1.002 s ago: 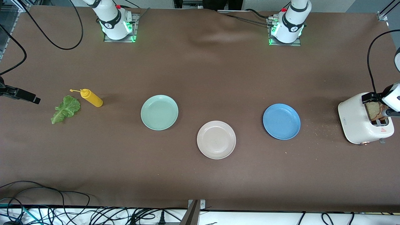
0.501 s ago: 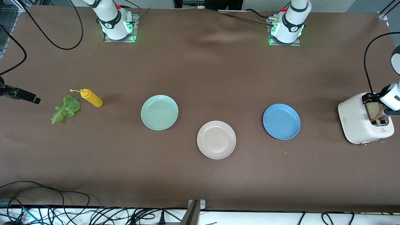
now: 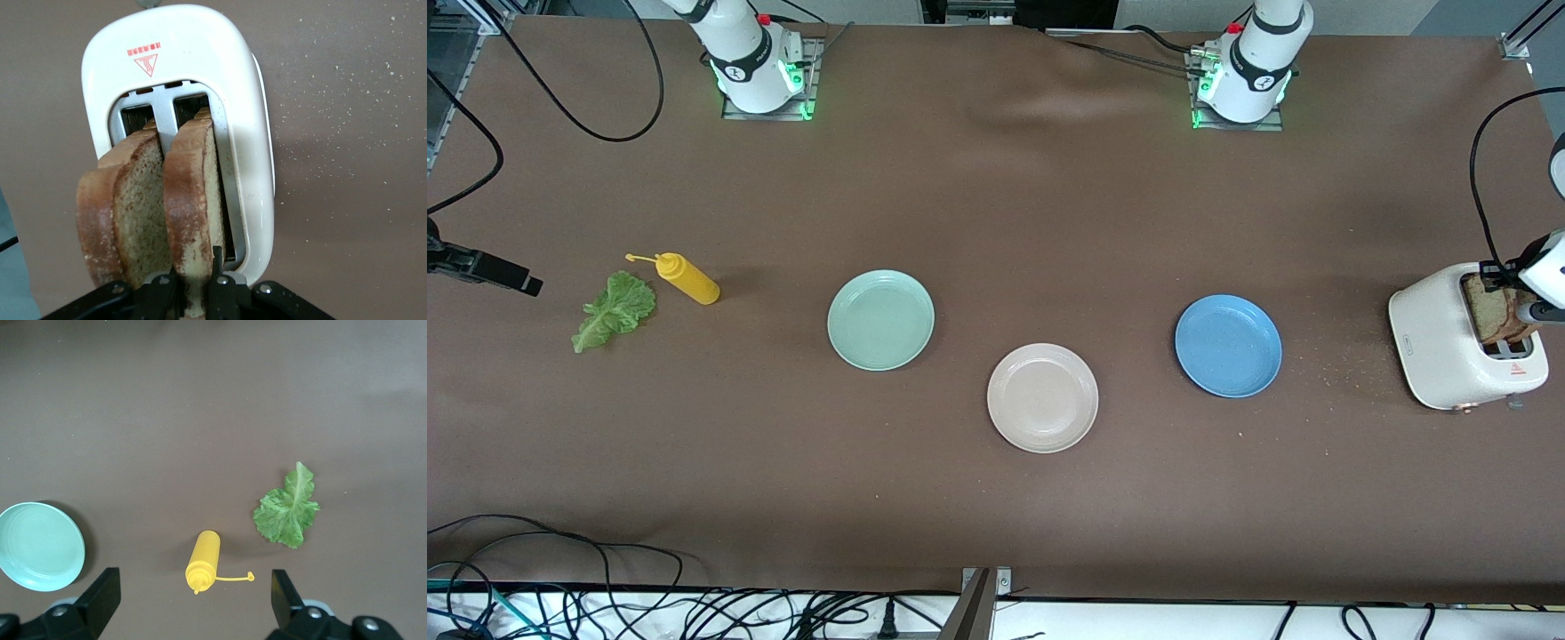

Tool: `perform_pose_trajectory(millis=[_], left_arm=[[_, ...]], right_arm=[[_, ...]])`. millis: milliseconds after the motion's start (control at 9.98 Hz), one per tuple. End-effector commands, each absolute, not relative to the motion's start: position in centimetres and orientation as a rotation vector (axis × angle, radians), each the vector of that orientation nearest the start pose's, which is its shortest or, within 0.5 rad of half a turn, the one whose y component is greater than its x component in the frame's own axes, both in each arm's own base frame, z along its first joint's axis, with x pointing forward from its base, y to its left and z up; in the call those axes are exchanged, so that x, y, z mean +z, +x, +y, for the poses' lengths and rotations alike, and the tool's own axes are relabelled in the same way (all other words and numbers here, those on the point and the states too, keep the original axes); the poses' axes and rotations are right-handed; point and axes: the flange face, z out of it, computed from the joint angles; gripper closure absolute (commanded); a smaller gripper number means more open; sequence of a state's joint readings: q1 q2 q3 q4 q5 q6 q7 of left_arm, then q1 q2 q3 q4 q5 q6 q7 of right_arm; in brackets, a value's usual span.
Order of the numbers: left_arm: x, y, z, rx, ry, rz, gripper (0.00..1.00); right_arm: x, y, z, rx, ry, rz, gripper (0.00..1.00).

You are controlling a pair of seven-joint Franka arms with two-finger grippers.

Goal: Make sandwich on beige plate with both arms
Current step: 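Lift the bread slice out and carry it over the beige plate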

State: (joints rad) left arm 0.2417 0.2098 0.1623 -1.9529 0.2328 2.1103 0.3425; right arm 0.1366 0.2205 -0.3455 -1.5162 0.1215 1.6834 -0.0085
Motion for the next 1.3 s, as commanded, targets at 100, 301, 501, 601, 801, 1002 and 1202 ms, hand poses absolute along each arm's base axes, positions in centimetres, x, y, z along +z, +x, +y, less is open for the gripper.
perform_pose_trajectory(millis=[100,301,501,601,801,1002,1202], left_arm=[[42.7,54.5,21.5,0.142,-2.923,0.162,1.00],[46.1,55.0,18.3,0.105,-3.007,0.154,1.00],[47.0,55.3,12.7,0.091,-3.237,0.056,1.00],[46.2,55.7,9.6,0.099,-3.390,-0.055,1.00],[43.6,57.0,3.1,0.145,-3.665,-0.153,1.00],[40.8,58.2,-2.7,0.290,-3.859,-0.335,1.00],[36.9,58.9,-7.8,0.463,-3.972,-0.438,1.00]], right_arm=[[53.8,61.3,-9.7,0.058,-3.080,0.313,0.00],[53.7,61.3,-9.7,0.060,-3.081,0.313,0.00],[53.6,61.3,-9.7,0.062,-3.080,0.311,0.00],[53.6,61.3,-9.7,0.063,-3.080,0.313,0.00],[53.6,61.3,-9.7,0.065,-3.080,0.313,0.00],[53.6,61.3,-9.6,0.063,-3.080,0.320,0.00],[53.6,61.3,-9.6,0.063,-3.080,0.318,0.00]])
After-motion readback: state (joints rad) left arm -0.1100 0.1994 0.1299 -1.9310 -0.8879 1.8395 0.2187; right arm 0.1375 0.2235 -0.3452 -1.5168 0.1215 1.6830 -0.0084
